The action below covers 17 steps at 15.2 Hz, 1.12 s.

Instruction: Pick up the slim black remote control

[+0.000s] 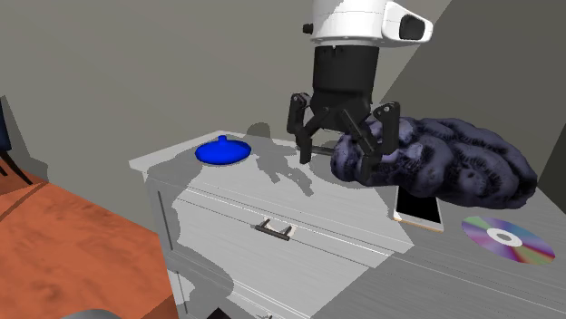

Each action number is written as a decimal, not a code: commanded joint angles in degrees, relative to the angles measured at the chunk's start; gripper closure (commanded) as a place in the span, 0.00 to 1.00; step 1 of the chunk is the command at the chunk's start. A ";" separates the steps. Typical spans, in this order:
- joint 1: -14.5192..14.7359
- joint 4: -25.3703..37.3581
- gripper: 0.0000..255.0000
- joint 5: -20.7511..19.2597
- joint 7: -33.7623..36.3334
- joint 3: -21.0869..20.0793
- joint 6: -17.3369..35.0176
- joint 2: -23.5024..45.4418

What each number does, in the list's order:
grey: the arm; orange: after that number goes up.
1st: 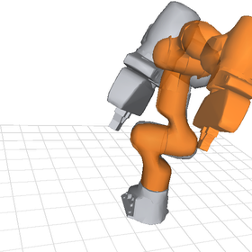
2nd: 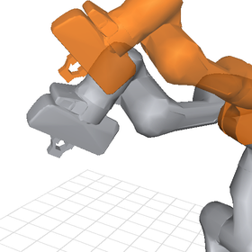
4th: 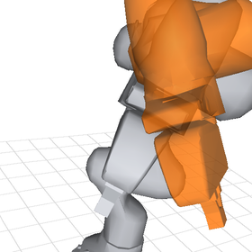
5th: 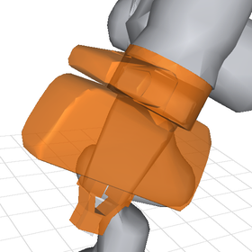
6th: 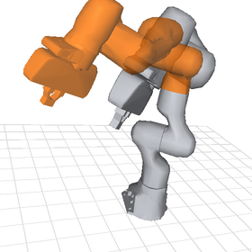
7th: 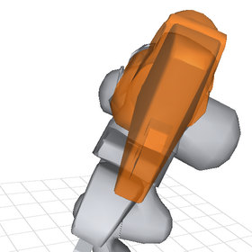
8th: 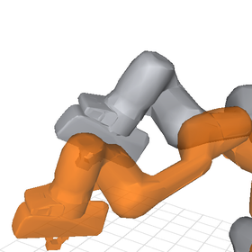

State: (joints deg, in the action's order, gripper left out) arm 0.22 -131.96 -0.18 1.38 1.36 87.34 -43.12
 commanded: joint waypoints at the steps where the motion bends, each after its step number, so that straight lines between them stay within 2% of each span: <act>1: 0.00 0.00 0.00 0.00 0.00 0.00 0.00 0.00; 10: -2.83 6.81 0.00 9.66 28.21 -11.19 5.40 12.85; 17: -5.17 16.89 0.00 12.42 49.18 -17.48 10.03 26.63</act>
State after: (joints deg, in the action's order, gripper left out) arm -4.56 -116.78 12.08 47.32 -15.39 96.67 -18.72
